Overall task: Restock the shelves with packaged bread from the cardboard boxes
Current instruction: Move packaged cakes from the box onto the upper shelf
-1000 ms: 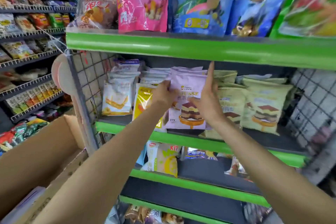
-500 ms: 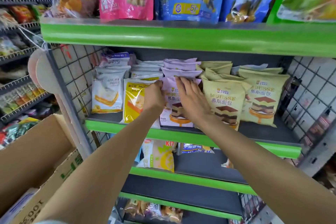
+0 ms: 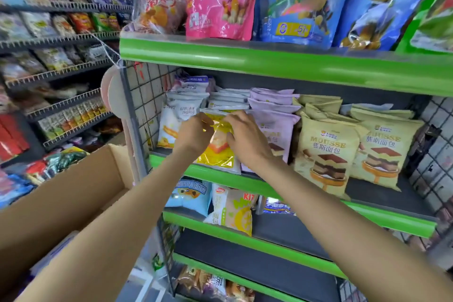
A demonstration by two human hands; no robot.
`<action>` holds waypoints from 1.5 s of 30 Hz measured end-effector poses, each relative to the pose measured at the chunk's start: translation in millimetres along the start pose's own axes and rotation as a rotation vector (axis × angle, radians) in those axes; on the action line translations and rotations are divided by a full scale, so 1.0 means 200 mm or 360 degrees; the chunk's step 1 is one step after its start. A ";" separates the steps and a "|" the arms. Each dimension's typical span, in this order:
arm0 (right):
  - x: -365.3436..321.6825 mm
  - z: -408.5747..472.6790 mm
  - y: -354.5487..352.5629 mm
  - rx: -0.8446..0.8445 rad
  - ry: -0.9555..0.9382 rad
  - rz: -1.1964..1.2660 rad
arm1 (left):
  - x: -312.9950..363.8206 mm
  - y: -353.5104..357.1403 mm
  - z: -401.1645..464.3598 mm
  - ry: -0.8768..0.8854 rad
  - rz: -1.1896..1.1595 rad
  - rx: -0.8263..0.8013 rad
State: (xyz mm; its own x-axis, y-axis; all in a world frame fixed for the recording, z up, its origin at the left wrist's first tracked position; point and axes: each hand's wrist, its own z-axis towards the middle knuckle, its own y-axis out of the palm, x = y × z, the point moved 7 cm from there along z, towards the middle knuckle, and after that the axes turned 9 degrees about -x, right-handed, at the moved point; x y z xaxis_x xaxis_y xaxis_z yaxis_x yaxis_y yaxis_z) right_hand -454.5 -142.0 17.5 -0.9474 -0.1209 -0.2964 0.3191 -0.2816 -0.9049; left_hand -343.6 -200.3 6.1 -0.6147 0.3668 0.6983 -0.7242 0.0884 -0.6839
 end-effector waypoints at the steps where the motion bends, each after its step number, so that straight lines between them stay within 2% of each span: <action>1: -0.08 0.01 0.04 -0.0041 -0.0041 0.0083 | -0.06 -0.07 -0.05 -0.0032 0.0017 0.0002; 5: -0.43 0.06 0.25 -0.0219 -0.0208 0.0354 | -0.37 -0.33 -0.24 -0.0237 0.0344 -0.0067; 9: -0.76 0.13 0.55 -0.0573 -0.0402 0.0473 | -0.77 -0.57 -0.42 -0.0598 0.0502 -0.0138; 15: -1.10 0.32 1.05 -0.1033 -0.0507 0.0531 | -1.39 -0.78 -0.60 -0.1115 0.0406 0.0061; 18: -1.22 0.42 1.35 -0.1249 -0.0576 0.0384 | -1.67 -0.79 -0.65 -0.1376 0.0318 0.0137; 24: -1.33 0.50 2.05 -0.1821 -0.0583 -0.0035 | -2.19 -0.64 -0.73 -0.1768 0.0282 -0.0198; 29: -1.31 0.51 2.46 -0.2137 -0.0525 -0.0361 | -2.51 -0.48 -0.83 -0.2086 0.0045 -0.0341; 34: -1.28 0.50 2.65 -0.2330 -0.0458 -0.0468 | -2.67 -0.34 -0.94 -0.2379 -0.0424 -0.0228; 38: -1.24 0.43 2.78 -0.2577 -0.0225 -0.0321 | -2.76 -0.29 -1.01 -0.2479 -0.0929 0.0096; 42: -1.24 0.45 2.80 -0.2469 -0.0340 -0.0395 | -2.81 -0.26 -1.04 -0.2448 -0.0951 0.0162; 45: -1.28 0.48 2.78 -0.2431 -0.0256 -0.0165 | -2.83 -0.28 -1.05 -0.2472 -0.0723 0.0170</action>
State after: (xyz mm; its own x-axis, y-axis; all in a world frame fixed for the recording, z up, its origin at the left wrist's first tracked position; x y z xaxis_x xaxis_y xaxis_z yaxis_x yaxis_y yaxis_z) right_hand -32.2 -358.0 -380.6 -0.9182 -0.2896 -0.2704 -0.1712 0.9055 -0.3883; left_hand 110.5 -218.5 -395.3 -0.0138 -0.9154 0.4024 -0.9010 -0.1631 -0.4021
